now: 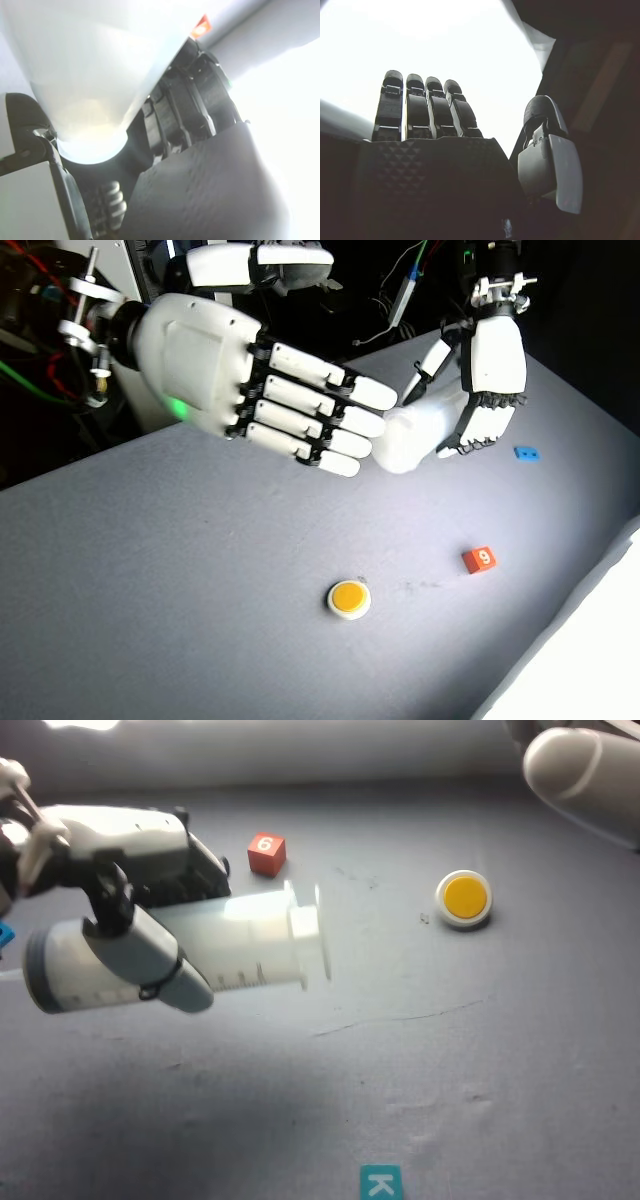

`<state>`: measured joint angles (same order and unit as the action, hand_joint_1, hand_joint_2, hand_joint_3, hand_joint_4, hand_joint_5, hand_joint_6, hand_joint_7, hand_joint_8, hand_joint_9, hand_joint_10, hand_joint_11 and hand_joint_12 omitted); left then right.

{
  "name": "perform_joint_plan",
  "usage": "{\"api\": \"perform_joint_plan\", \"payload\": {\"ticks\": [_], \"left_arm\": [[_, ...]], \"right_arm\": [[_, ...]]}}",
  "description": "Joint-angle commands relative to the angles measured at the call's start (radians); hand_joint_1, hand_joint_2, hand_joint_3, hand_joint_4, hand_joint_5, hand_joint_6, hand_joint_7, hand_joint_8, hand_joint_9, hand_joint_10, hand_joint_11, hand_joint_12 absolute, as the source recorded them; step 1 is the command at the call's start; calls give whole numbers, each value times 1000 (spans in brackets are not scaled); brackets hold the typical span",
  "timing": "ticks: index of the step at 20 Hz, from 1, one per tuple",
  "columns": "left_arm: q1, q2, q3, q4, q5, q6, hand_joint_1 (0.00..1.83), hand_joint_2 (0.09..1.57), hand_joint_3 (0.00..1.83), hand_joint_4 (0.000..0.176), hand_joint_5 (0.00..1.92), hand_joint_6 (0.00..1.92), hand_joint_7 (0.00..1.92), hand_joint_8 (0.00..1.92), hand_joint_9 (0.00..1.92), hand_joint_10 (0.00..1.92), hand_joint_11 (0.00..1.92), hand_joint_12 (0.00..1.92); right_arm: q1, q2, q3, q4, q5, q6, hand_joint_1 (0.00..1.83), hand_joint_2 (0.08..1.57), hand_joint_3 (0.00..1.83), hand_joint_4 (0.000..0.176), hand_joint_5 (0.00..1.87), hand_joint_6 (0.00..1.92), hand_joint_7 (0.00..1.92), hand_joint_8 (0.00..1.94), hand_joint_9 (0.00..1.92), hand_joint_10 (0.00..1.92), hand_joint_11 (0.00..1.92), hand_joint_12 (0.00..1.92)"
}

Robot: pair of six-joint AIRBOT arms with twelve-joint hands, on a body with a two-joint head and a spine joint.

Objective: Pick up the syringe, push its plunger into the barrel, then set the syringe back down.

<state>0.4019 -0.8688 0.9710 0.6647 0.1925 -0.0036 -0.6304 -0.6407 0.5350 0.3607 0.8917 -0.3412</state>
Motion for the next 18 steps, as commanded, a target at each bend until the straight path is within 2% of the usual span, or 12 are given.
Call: {"api": "perform_joint_plan", "payload": {"ticks": [1,2,5,8,14,18], "left_arm": [[1,-10,8,19,-79,-5,1368,1143,1,0,844,1211,1009,909,798,1346,591,1482],[15,-26,19,22,-75,-5,1363,1157,3,0,811,1262,980,958,769,1380,559,1507],[53,-66,48,45,-76,-5,1361,1165,1,0,789,1317,978,947,758,1388,544,1530],[83,-113,77,60,-80,-5,1358,1167,1,0,790,1376,974,911,757,1366,568,1504],[125,-163,130,90,-87,-5,1361,1161,0,0,827,1273,969,907,766,1417,535,1571],[128,-174,153,89,-87,-5,1362,1159,0,0,833,1267,982,889,762,1417,534,1570]], "right_arm": [[-1,19,3,-27,71,10,0,1156,4,0,0,0,0,0,0,0,0,0],[-10,38,12,-40,34,29,0,1161,6,0,0,0,0,0,0,0,0,0],[-16,44,38,-63,-50,63,0,1158,4,0,0,0,0,0,0,0,0,0],[-24,44,39,-83,-58,64,0,1148,0,0,0,0,0,0,0,0,0,0],[-32,43,39,-139,-65,63,0,1155,2,0,0,0,0,0,0,0,0,0],[-33,43,39,-147,-103,-43,0,1151,0,0,0,0,0,0,0,0,0,0]]}}
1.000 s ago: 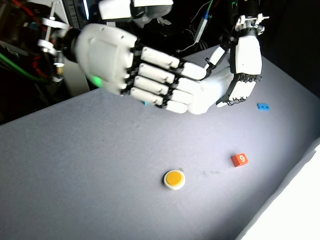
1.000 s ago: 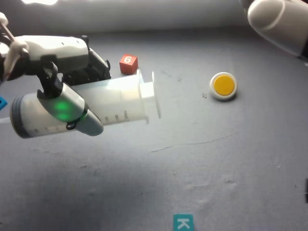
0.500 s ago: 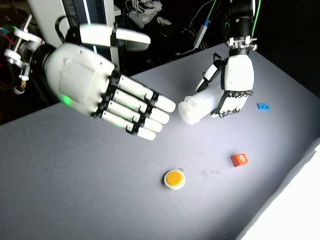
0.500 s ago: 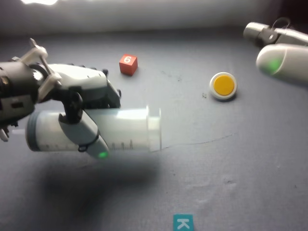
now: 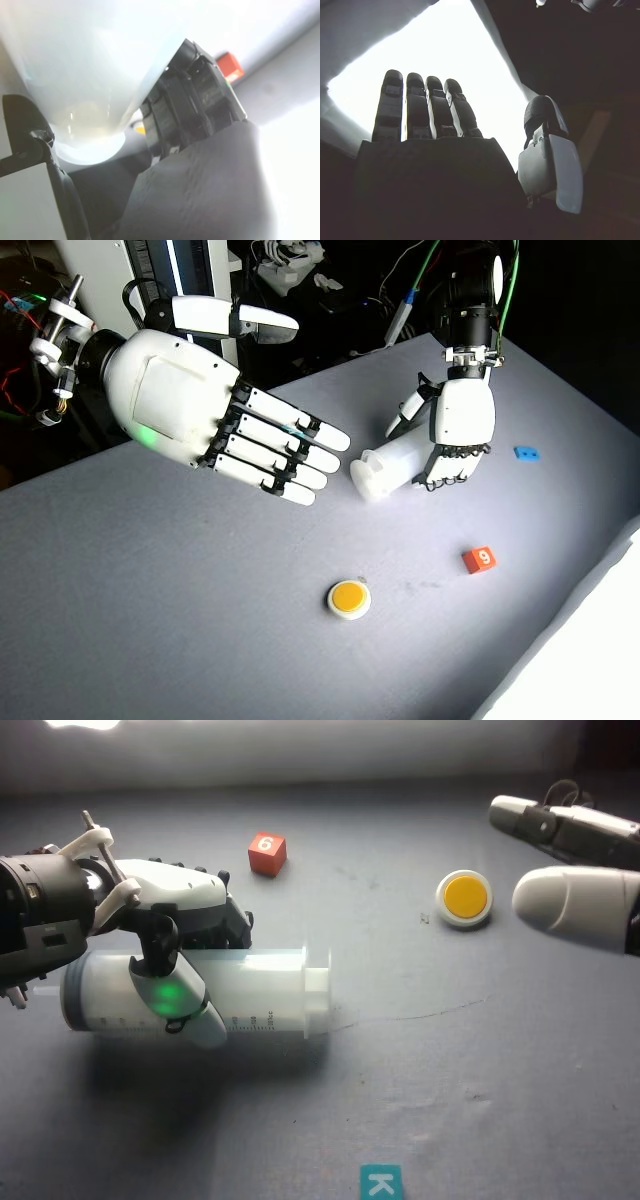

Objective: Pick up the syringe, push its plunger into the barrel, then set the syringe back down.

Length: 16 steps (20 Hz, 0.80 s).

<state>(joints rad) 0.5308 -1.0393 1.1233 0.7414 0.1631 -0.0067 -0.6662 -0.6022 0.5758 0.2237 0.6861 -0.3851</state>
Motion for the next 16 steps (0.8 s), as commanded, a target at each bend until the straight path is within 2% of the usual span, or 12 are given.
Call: {"api": "perform_joint_plan", "payload": {"ticks": [1,3,4,5,6,7,8,11,13,16], "left_arm": [[-1,-3,0,13,-58,-2,1362,1159,0,0,833,1267,982,888,763,1416,534,1570],[2,-3,-3,13,-57,-2,1359,1165,2,0,806,1324,976,911,749,1400,529,1558],[5,-3,-6,13,-55,-2,964,1242,19,0,334,686,501,503,355,879,105,1409],[7,-3,-8,13,-55,-2,691,1256,11,0,200,298,368,201,273,485,20,1208],[8,-3,-11,13,-55,-2,589,1242,2,0,161,113,318,63,264,247,3,1044],[10,-3,-12,13,-54,-2,594,1165,0,0,74,30,208,12,192,111,0,766],[11,-3,-12,13,-53,-2,514,1067,0,0,25,6,119,2,132,42,0,531],[11,4,-14,13,-54,-2,484,822,0,0,0,0,3,0,11,1,0,211],[2,20,-23,13,-53,-2,453,763,0,0,0,0,0,0,0,0,0,11],[-25,56,-42,13,-55,-2,426,761,0,0,0,0,0,0,0,0,0,0]], "right_arm": [[3,4,-2,-9,98,0,0,1151,0,0,0,0,0,0,0,0,0,0],[6,5,-2,-1,99,1,0,1154,1,0,0,0,0,0,0,0,0,0],[11,5,-2,-1,99,0,0,1151,0,0,0,0,0,0,0,0,0,0],[13,5,-1,-1,102,0,0,1147,0,0,0,0,0,0,0,0,0,0],[17,4,-1,-2,106,0,0,1147,0,0,0,0,0,0,0,0,0,0],[17,4,-1,-11,110,2,0,1149,0,0,0,0,0,0,0,0,0,0],[17,4,-2,-22,116,10,0,1152,1,0,0,0,0,0,0,0,0,0],[18,1,-2,-33,139,29,0,1142,0,0,0,0,0,0,0,0,0,0],[17,0,-2,-33,138,22,0,1157,3,0,0,0,0,0,0,0,0,0],[16,-2,-2,-33,138,21,0,1154,2,0,0,0,0,0,0,0,0,0]]}}
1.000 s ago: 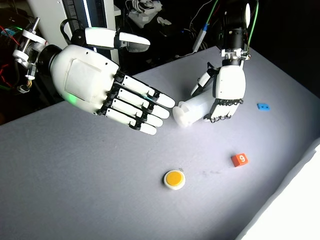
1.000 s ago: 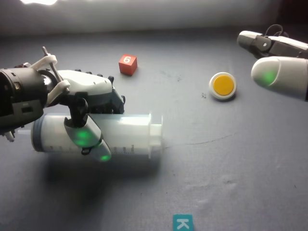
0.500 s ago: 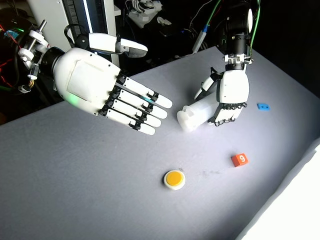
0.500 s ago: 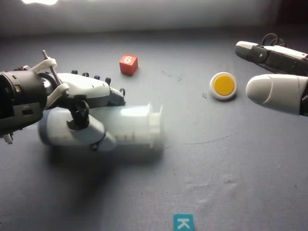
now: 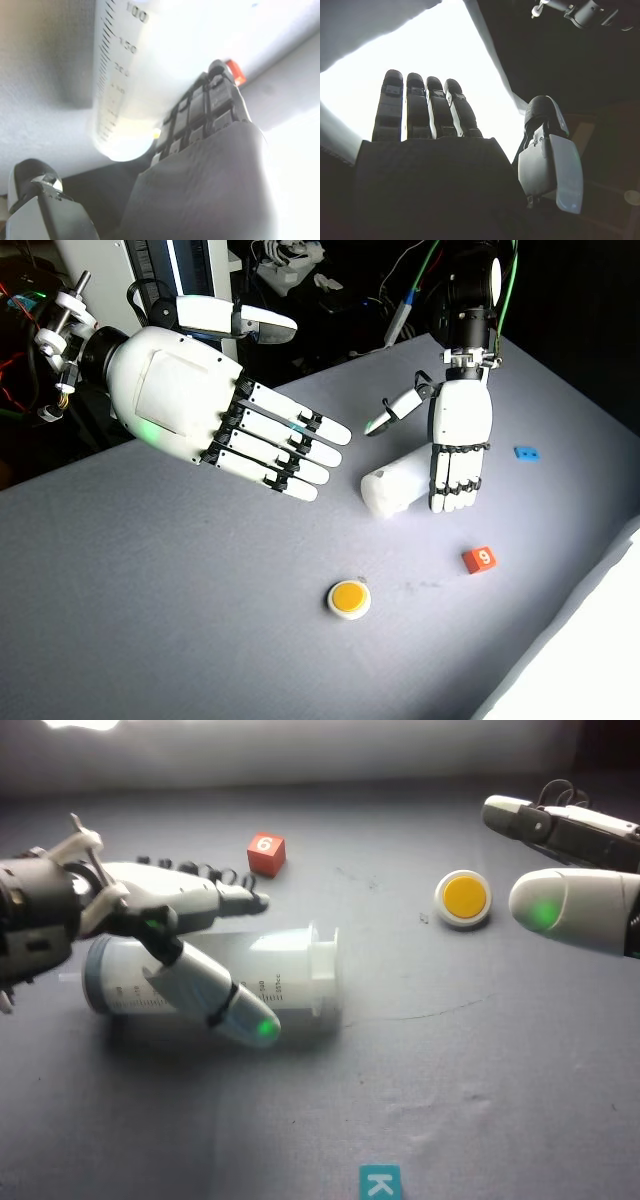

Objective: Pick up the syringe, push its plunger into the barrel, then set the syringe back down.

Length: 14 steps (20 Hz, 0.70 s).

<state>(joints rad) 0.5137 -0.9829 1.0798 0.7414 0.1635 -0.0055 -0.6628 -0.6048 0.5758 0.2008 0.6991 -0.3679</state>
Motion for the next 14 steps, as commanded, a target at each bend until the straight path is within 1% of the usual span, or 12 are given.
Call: {"api": "perform_joint_plan", "payload": {"ticks": [1,4,6,7,8,9,11,12,13,14], "left_arm": [[-22,12,-3,13,-59,-3,428,764,0,0,0,0,0,0,0,0,10,4],[-66,51,-15,17,-79,-3,469,774,0,0,0,0,0,0,0,0,21,10],[-106,86,-20,72,-143,-3,427,804,7,0,0,0,0,0,0,0,34,19],[-130,116,-27,129,-203,-3,459,793,1,0,0,0,0,0,0,0,52,29],[-137,127,-29,144,-227,-3,462,786,0,0,0,0,0,0,7,3,58,34],[-160,153,-33,180,-280,-3,456,786,0,0,0,0,0,0,1,0,41,29],[-178,182,-34,227,-364,-3,406,804,6,0,0,0,8,3,25,10,78,54],[-180,197,-36,241,-405,-3,350,890,0,0,5,0,37,6,54,14,15,272],[-179,224,-43,257,-477,-3,168,977,0,0,258,43,364,58,348,77,7,805],[-179,245,-47,283,-529,-3,112,1056,5,0,414,738,561,1033,506,1153,294,1565]], "right_arm": [[12,1,-2,-10,126,4,0,1154,2,0,0,0,0,0,0,0,0,0],[11,2,-2,-10,126,-2,0,1150,0,0,0,0,0,0,0,0,0,0],[11,2,-2,-10,126,-18,0,1150,0,0,0,0,0,0,0,0,0,0],[11,2,-2,-10,127,-25,0,1148,0,0,0,0,0,0,0,0,0,0],[11,2,-2,-10,129,-29,0,1150,0,0,0,0,0,0,0,0,0,0],[0,2,-1,-10,153,-46,0,1149,0,0,0,0,0,0,0,0,0,0],[-24,2,-1,-29,200,-62,0,1146,0,0,0,0,0,0,0,0,0,0],[-32,2,-1,-41,210,-66,0,1148,0,0,0,0,0,0,0,0,0,0],[-35,1,-2,-55,211,-69,0,1162,2,0,60,7,68,5,36,7,0,0],[-34,0,-2,-60,207,-69,0,1128,15,0,471,33,575,102,392,423,0,1045]]}}
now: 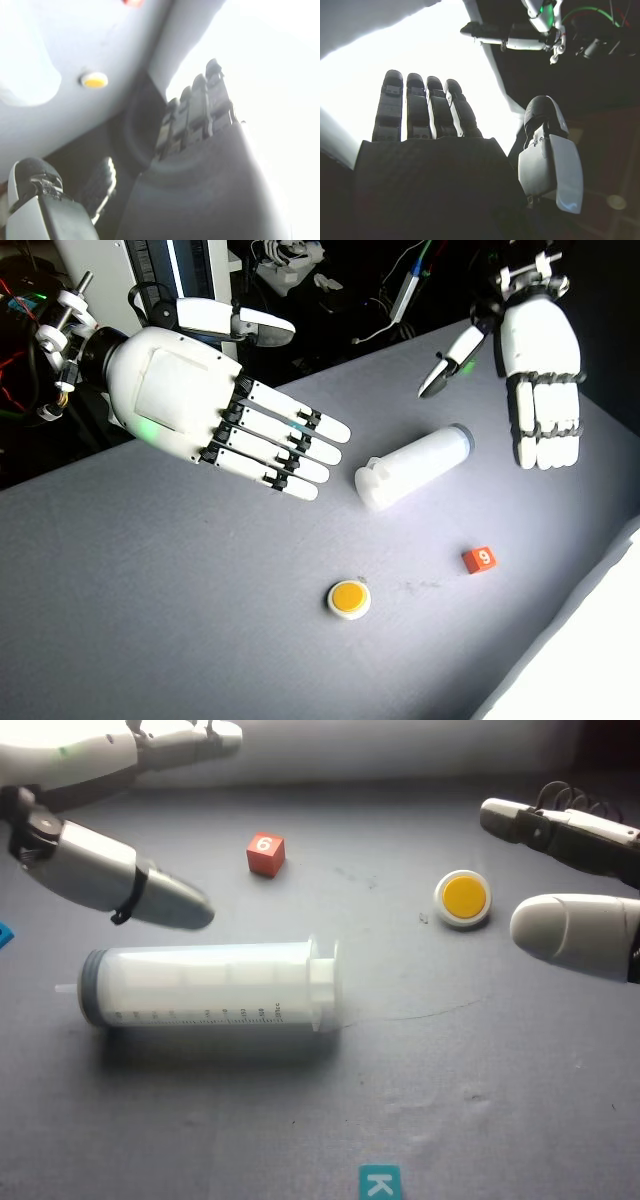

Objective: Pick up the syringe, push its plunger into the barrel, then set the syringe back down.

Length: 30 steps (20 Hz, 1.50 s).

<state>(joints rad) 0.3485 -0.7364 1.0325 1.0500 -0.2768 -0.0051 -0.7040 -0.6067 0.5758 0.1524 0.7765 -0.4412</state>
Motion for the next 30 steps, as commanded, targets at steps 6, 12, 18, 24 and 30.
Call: {"api": "perform_joint_plan", "payload": {"ticks": [6,12,18,24,30], "left_arm": [[-10,76,35,108,-488,-3,0,1027,0,60,1574,1921,1613,1921,1621,1921,1522,1921],[-15,86,113,196,-783,5,285,1293,58,176,1546,1921,1673,1921,1708,1921,1657,1921],[-9,95,190,247,-953,13,1055,1358,0,176,1550,1921,1614,1921,1646,1921,1674,1921],[-1,113,168,253,-1022,-48,1108,1379,0,89,1618,1921,1662,1921,1680,1921,1710,1921],[24,114,133,174,-1049,98,1264,1337,0,11,1634,1921,1663,1921,1693,1921,1666,1921]], "right_arm": [[21,-4,-2,-15,105,-10,0,912,1,150,1299,1921,1364,1941,1429,1921,1580,1921],[45,-1,-2,-12,99,-8,85,1164,37,176,1610,1921,1722,1941,1769,1921,1908,1921],[55,3,1,-6,87,-7,1181,1396,33,146,1603,1921,1758,1941,1877,1921,1921,1921],[73,9,0,-9,74,19,1091,1435,37,135,1610,1921,1733,1941,1839,1921,1921,1921],[67,9,-11,-32,137,-6,974,1484,37,161,1556,1921,1675,1941,1758,1921,1921,1921]]}}
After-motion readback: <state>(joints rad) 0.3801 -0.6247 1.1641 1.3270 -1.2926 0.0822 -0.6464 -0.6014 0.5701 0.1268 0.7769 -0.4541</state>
